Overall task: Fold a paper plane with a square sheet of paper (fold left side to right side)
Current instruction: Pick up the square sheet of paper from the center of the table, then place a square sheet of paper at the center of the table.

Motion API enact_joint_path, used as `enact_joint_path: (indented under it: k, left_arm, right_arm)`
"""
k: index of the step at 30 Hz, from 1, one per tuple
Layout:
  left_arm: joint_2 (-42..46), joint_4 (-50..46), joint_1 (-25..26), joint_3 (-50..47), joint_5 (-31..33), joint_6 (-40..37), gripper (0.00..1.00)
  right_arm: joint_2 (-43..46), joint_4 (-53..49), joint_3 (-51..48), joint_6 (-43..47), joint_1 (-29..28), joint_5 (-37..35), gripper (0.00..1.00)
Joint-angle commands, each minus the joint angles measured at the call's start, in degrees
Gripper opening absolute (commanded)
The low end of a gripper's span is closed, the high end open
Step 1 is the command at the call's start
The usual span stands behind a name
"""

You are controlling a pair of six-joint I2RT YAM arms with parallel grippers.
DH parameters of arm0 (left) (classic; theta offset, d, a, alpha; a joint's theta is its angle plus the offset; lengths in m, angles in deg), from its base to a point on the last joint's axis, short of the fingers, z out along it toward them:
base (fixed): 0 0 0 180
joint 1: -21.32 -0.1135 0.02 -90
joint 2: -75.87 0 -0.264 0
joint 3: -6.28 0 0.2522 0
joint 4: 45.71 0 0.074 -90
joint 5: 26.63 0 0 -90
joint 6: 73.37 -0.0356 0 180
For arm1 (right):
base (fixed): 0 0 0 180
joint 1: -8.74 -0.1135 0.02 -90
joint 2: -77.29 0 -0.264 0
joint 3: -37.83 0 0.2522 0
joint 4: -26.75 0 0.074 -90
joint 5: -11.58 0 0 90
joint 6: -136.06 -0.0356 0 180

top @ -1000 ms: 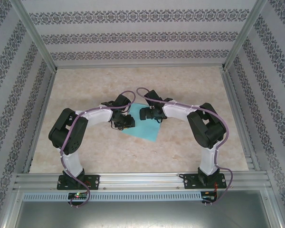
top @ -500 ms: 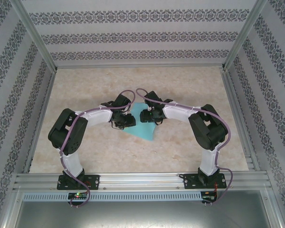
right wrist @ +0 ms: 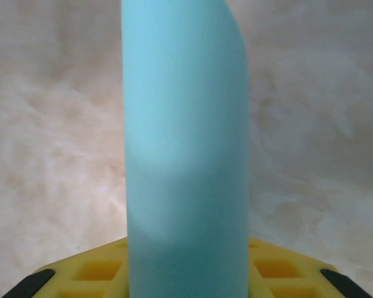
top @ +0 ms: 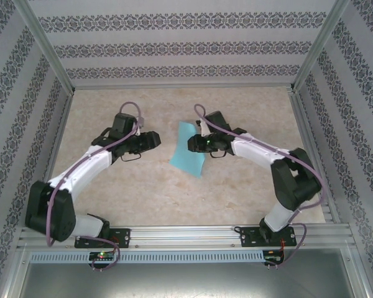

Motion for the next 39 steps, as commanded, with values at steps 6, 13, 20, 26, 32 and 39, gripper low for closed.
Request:
enact_joint_path:
  k: [6,13,20,26,32,39]
  left_arm:
    - [12.10,16.87,-1.04,-1.23,-12.02,-5.85,0.78]
    - [10.73,29.78,-0.81,3.19,-26.44,-6.65,0.85]
    - [7.67,30.68,2.06,9.92,-34.32,-10.42,0.87]
    - [5.77,30.85,5.69,13.13,-38.26,-11.61,0.83]
    - [5.58,29.78,7.70,13.27,-39.08,-12.34,0.34]
    - [5.50,26.52,7.88,10.15,-34.22,-12.12,0.00]
  right_arm:
    - [17.29,-3.01,1.67,9.82,6.79,17.15,0.34]
    - [26.92,-11.33,9.77,15.97,7.42,25.09,0.33]
    - [29.67,-13.78,15.81,16.33,5.94,31.44,0.32]
    - [30.03,-13.94,16.78,16.87,4.83,30.84,0.32]
    - [30.31,-14.49,15.05,17.30,5.91,26.72,0.34]
    - [31.92,-16.08,11.77,17.34,8.50,16.53,0.52]
